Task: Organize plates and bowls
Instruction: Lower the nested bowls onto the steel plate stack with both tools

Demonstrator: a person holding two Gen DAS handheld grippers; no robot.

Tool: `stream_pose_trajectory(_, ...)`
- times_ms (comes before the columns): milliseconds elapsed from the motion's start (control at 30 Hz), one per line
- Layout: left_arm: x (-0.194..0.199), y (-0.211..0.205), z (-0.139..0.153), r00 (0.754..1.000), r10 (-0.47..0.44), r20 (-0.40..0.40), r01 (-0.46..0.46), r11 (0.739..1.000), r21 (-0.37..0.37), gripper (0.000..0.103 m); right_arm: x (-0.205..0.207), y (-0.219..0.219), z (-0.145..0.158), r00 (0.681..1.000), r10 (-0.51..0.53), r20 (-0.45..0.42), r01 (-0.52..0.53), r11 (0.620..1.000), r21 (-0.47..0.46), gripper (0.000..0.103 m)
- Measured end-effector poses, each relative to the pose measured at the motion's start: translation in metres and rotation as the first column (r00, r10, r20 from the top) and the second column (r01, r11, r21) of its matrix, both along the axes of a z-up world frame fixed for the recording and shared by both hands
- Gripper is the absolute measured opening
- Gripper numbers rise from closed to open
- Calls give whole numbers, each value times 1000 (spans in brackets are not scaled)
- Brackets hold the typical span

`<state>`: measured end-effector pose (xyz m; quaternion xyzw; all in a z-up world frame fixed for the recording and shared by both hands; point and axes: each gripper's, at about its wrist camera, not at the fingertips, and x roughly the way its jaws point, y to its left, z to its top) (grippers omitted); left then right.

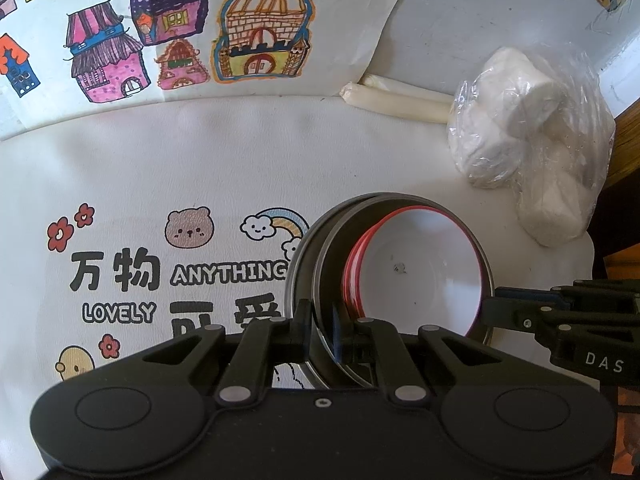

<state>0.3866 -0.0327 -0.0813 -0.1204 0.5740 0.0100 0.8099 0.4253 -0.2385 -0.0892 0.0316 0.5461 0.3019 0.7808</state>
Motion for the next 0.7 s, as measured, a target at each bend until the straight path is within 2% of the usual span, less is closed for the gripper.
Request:
stream_pose_trajectory(467,-3,-3,6,1000,5,14,-5,999,31,13,-5,1,0,999,-36,14,36,999,-7,18)
stream_pose_trajectory(700,-4,-5,11,1000,17,25,-19,998,61,25,-10,2,2,998,-58,32,59,998,-28,26)
